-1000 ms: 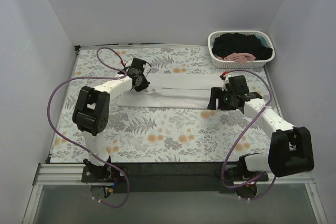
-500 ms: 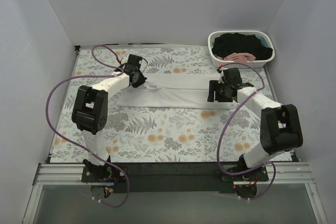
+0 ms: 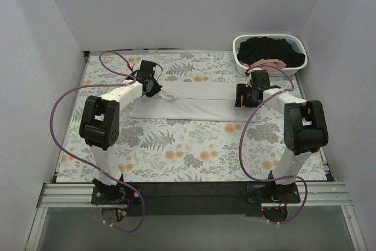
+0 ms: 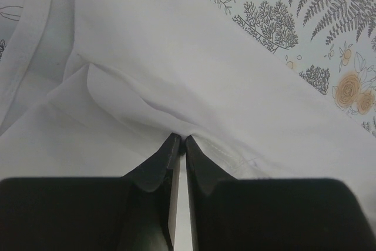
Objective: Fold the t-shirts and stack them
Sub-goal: Fold the tshirt
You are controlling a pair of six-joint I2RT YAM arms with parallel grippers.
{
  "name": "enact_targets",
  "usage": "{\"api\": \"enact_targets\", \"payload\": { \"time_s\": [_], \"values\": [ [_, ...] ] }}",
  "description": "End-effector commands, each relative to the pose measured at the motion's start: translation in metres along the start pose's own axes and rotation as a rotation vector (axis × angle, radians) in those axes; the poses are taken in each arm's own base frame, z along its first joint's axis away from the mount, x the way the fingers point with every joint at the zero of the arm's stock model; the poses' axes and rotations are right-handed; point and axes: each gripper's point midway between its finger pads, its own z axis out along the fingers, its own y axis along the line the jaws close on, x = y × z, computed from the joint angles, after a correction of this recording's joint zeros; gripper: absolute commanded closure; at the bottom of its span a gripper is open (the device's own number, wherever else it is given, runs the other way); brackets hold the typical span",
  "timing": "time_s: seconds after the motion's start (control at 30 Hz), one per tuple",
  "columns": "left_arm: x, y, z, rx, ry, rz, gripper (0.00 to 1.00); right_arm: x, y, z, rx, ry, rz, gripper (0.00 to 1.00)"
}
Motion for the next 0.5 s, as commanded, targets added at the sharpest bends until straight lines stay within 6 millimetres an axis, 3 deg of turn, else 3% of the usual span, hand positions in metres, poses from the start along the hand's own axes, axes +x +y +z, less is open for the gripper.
{"api": "enact_targets", "payload": {
  "time_s": [0.0, 0.1, 0.27, 0.33, 0.43, 0.47],
  "values": [
    [-0.013, -0.005, -0.005, 0.028, -0.04, -0.014, 0.89, -0.038, 0.0, 0.001, -0.017, -0.088, -0.015, 0.27],
    [-0.023, -0.008, -0.01, 0.045, -0.066, -0.022, 0.84, -0.053, 0.001, -0.002, -0.024, -0.118, -0.014, 0.27],
    [-0.048, -0.01, -0.025, 0.078, -0.119, -0.045, 0.57, -0.067, 0.019, -0.02, -0.102, -0.16, -0.012, 0.26],
    [-0.056, -0.012, -0.04, 0.101, -0.141, -0.053, 0.53, -0.059, 0.028, -0.026, -0.151, -0.15, -0.001, 0.26],
    [-0.045, -0.002, -0.052, 0.105, -0.125, -0.047, 0.51, -0.05, 0.039, -0.041, -0.21, -0.158, 0.015, 0.26],
    [-0.04, 0.005, -0.061, 0.109, -0.123, -0.048, 0.54, -0.038, 0.04, -0.044, -0.218, -0.146, 0.032, 0.26]
  ]
}}
